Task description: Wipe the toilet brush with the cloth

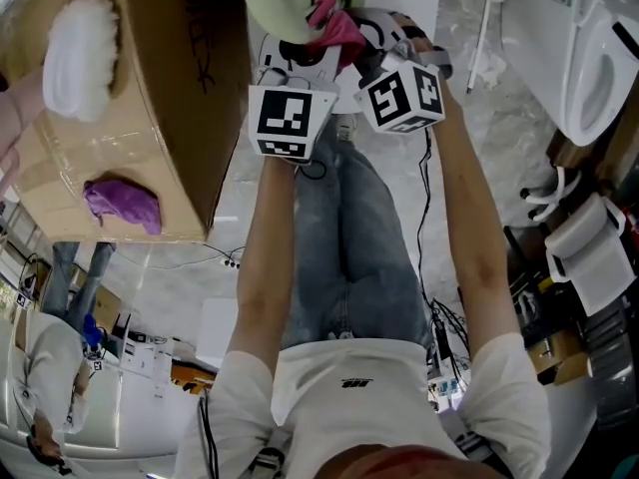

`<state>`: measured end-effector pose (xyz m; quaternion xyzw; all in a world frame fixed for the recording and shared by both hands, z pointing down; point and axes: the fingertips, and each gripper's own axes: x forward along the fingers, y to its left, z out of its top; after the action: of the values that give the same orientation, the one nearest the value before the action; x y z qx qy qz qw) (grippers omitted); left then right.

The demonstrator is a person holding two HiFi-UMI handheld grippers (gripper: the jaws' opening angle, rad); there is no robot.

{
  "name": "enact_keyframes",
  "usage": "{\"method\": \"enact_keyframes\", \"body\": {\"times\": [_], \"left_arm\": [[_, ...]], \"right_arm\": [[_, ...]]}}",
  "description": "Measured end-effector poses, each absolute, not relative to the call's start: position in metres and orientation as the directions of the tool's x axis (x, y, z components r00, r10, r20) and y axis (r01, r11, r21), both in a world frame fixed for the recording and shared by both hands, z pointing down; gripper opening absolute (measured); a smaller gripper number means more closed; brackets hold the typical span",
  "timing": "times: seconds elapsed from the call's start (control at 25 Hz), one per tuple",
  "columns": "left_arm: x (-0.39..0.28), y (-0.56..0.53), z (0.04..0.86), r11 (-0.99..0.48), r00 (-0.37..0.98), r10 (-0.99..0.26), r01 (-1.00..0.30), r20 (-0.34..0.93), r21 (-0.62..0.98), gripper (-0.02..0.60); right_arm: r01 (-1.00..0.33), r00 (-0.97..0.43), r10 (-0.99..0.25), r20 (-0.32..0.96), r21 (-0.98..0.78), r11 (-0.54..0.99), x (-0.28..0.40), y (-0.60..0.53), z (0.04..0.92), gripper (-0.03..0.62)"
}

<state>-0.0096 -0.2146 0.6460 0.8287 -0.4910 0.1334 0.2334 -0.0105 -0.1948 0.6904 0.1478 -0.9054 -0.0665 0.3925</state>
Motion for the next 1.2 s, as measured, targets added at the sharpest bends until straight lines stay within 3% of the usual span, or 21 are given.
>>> {"method": "enact_keyframes", "body": {"times": [0.4, 1.2], "left_arm": [[-0.015, -0.211, 0.615, -0.425, 0.479, -0.764, -0.878, 0.432, 0.221, 0.097], [-0.037, -0.226, 0.485, -0.454, 0.527, -0.813, -0.84, 0.248, 0.297, 0.104]], "right_arm": [[-0.215, -0.649, -0.314, 0.693, 0.229, 0.949, -0.011, -0.194, 0.69, 0.029], [-0.214, -0.643, -0.304, 0.703, 0.217, 0.953, -0.011, -0.194, 0.689, 0.029]]}}
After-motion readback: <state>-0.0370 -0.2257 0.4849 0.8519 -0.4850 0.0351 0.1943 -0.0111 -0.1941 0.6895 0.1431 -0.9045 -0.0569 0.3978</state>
